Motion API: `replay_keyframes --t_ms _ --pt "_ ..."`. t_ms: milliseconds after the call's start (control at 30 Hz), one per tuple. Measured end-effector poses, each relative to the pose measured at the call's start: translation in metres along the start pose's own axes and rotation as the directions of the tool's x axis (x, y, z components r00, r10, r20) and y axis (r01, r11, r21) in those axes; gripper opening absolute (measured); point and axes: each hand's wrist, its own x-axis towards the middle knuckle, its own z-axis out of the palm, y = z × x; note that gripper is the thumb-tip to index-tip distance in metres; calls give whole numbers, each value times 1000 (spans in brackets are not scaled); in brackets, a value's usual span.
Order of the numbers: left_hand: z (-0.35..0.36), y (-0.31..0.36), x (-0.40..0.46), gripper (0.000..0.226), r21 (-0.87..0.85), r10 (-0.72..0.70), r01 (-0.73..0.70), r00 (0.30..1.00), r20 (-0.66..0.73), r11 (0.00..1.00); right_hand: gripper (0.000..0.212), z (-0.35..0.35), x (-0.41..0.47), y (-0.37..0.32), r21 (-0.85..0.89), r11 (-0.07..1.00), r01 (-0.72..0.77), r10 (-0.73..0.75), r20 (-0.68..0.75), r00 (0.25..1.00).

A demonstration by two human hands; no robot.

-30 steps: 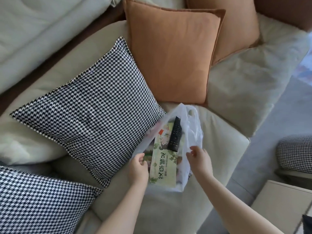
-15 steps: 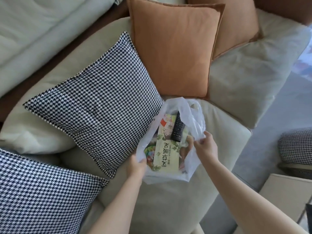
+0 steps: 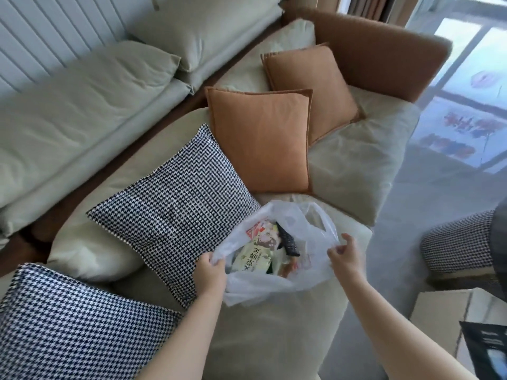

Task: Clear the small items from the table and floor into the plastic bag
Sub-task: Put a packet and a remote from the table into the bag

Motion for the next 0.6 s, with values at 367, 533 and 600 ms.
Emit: replay_keyframes --t_ms 367,533,600 --pt "-26 -15 -44 45 101 -82 66 984 160 993 58 -14 -58 21 -140 986 -90 106 112 988" --pt "-31 7 -67 43 484 230 -251 968 103 838 55 -37 -78 26 -209 977 -39 65 116 991" --pt "-19 20 -80 42 475 344 -404 915 212 782 54 -50 -86 33 -238 971 -34 65 125 990"
